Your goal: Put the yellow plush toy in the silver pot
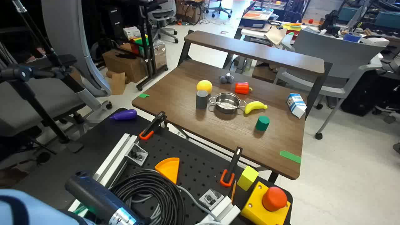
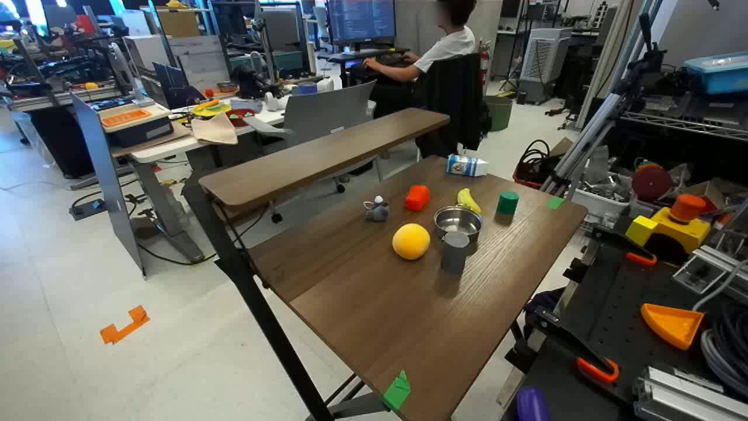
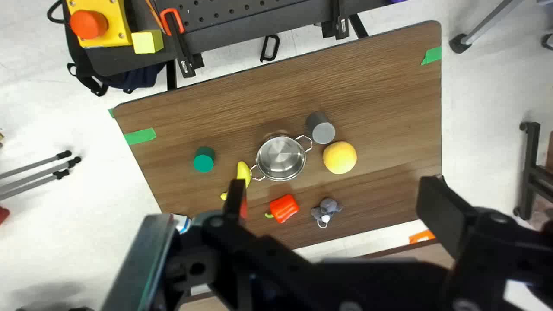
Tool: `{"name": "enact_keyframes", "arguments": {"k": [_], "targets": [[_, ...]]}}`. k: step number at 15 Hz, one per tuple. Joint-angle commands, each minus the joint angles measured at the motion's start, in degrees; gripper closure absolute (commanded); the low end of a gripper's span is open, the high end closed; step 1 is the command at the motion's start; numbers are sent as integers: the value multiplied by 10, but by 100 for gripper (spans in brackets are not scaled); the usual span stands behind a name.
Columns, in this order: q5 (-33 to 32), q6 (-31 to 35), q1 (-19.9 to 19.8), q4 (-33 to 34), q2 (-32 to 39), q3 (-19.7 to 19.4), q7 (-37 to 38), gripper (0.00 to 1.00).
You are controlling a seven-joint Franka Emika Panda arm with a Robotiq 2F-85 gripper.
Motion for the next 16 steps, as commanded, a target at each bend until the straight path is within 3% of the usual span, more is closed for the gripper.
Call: {"name": "enact_keyframes", "arguments": {"k": [1, 9, 16], "targets": [[4, -1, -6, 1, 0, 5, -4, 0], [6, 21, -1, 2, 24, -2, -23, 0], [6, 109, 15, 60, 261, -4, -105, 0]]}}
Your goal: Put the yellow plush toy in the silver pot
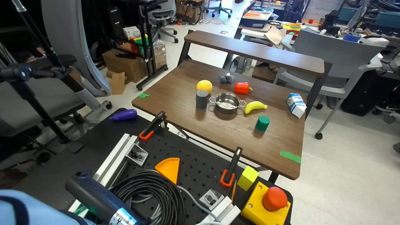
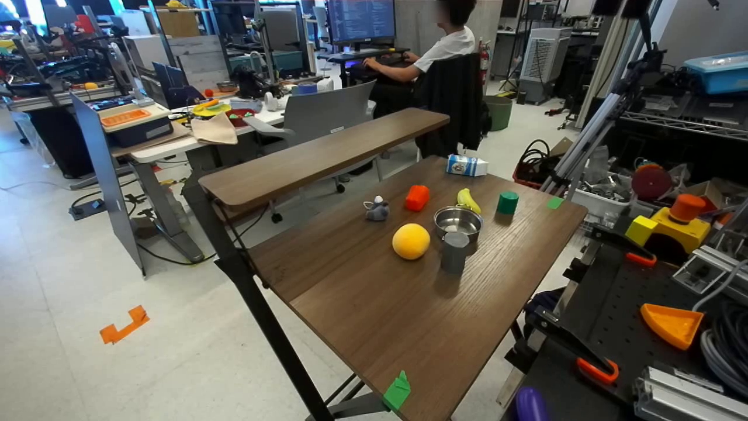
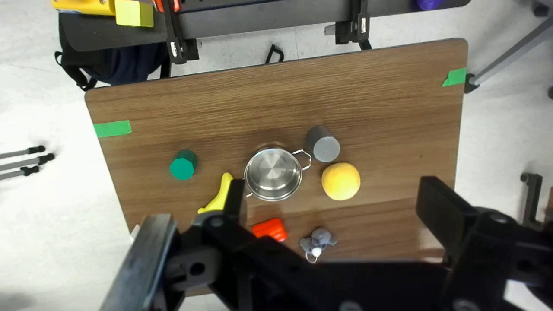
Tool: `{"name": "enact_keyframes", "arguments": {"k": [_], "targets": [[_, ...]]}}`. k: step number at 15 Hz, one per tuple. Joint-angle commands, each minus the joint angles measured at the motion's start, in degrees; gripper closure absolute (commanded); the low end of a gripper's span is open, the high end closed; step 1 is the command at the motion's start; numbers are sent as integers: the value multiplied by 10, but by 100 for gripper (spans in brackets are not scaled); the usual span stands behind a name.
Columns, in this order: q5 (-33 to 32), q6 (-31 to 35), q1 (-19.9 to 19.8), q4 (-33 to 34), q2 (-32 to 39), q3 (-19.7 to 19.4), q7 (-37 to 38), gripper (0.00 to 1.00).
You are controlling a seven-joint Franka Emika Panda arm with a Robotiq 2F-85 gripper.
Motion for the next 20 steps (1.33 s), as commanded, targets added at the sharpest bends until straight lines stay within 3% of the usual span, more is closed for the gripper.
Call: {"name": "enact_keyframes", "arguments": {"k": [1, 10, 20], "targets": [[7, 25, 12, 67, 145, -3, -36, 0], [8, 134, 48, 214, 448, 30, 42, 0], [-37, 180, 97, 354, 630, 2, 119, 0]]}}
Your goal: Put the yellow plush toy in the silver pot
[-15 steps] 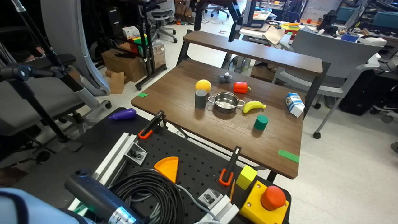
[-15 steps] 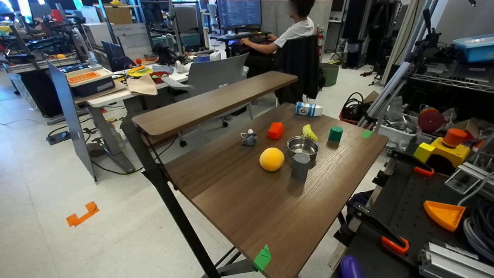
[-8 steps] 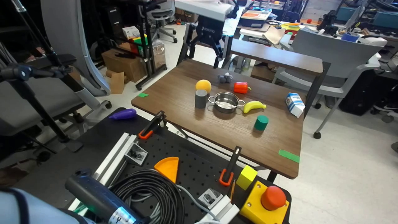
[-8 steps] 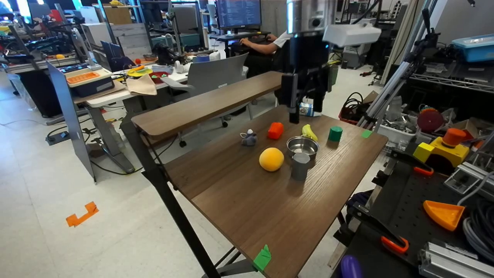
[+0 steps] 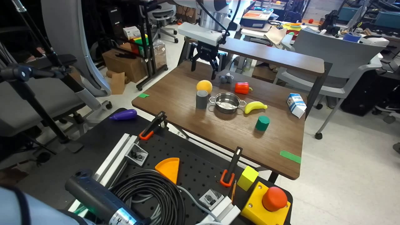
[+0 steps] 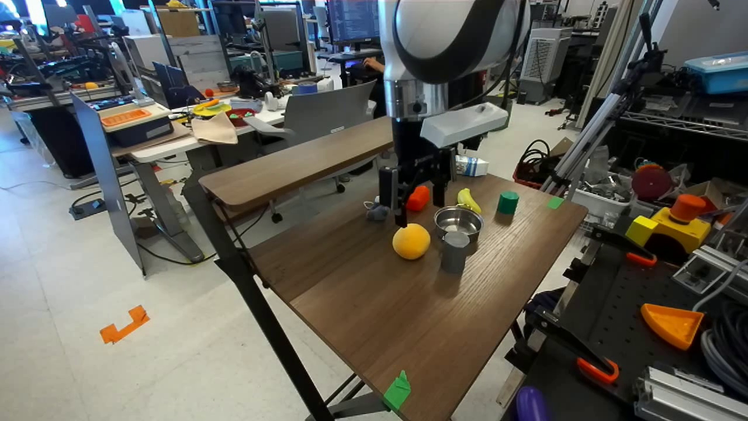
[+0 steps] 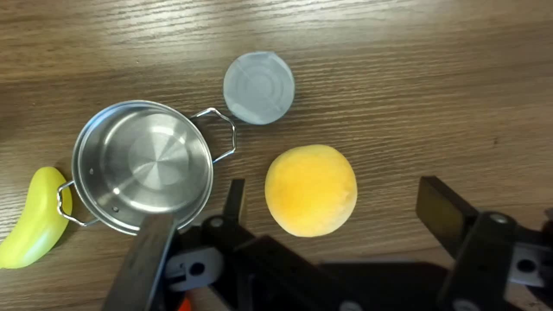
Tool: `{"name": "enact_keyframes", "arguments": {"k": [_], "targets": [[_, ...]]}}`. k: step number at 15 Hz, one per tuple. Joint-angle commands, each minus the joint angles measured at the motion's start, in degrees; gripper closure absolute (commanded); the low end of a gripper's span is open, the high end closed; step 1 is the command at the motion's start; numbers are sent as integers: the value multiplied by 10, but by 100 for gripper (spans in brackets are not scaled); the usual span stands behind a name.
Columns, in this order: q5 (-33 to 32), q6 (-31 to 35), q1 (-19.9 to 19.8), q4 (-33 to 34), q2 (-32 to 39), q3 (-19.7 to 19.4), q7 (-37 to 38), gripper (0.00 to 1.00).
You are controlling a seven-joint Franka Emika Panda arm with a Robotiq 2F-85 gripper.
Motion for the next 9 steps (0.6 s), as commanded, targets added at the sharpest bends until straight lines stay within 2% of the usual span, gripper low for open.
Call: {"name": "enact_keyframes", "arguments": {"k": [1, 9], "targets": [[-22, -5, 21, 60, 55, -19, 29, 0], [-13, -52, 22, 129, 112, -21, 43, 0]]}}
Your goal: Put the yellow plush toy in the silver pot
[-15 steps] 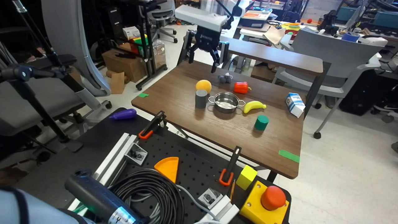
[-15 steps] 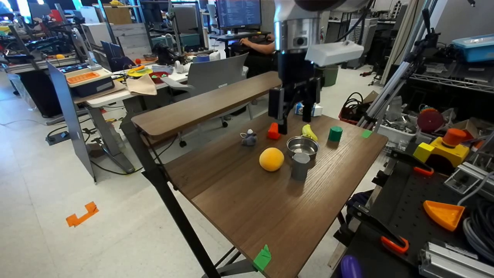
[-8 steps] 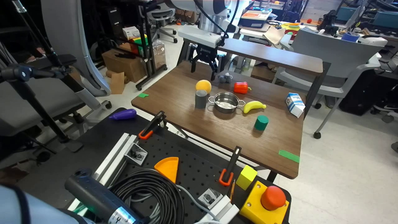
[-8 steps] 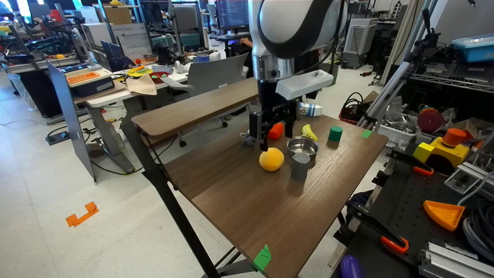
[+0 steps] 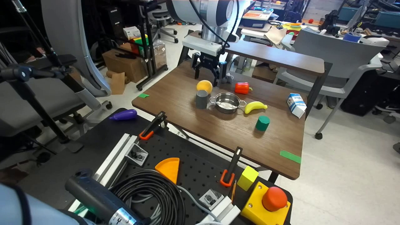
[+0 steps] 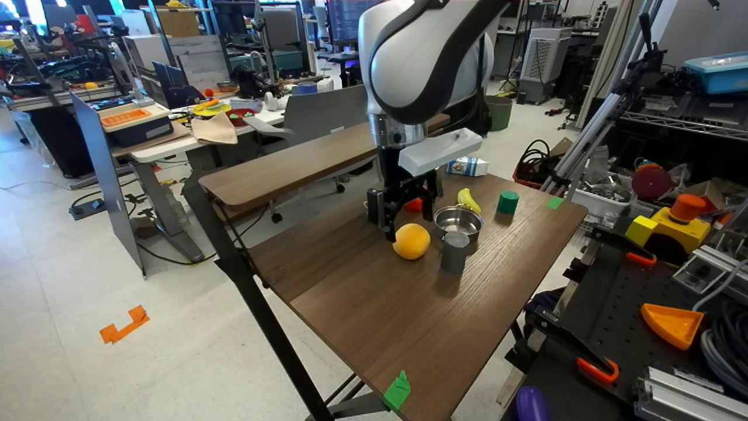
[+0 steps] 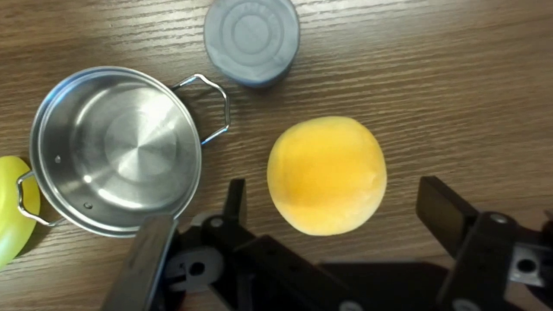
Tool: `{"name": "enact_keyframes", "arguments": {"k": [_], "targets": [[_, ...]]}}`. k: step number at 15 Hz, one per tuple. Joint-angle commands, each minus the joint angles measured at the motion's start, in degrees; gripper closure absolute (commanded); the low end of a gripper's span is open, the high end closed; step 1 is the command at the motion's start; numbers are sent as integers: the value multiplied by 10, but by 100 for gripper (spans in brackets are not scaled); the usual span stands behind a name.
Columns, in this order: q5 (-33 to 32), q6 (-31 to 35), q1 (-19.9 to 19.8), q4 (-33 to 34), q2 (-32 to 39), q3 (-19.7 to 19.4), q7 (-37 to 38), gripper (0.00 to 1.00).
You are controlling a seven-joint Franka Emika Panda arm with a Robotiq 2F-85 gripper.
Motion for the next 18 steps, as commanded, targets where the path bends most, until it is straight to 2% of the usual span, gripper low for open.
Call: {"name": "enact_keyframes", "arguments": {"k": [1, 8, 13, 18], "targets": [[5, -48, 6, 44, 20, -4, 10, 0], [36, -132, -5, 92, 35, 4, 10, 0], [47, -110, -3, 111, 57, 0, 25, 0], [47, -116, -1, 129, 79, -1, 39, 0]]}}
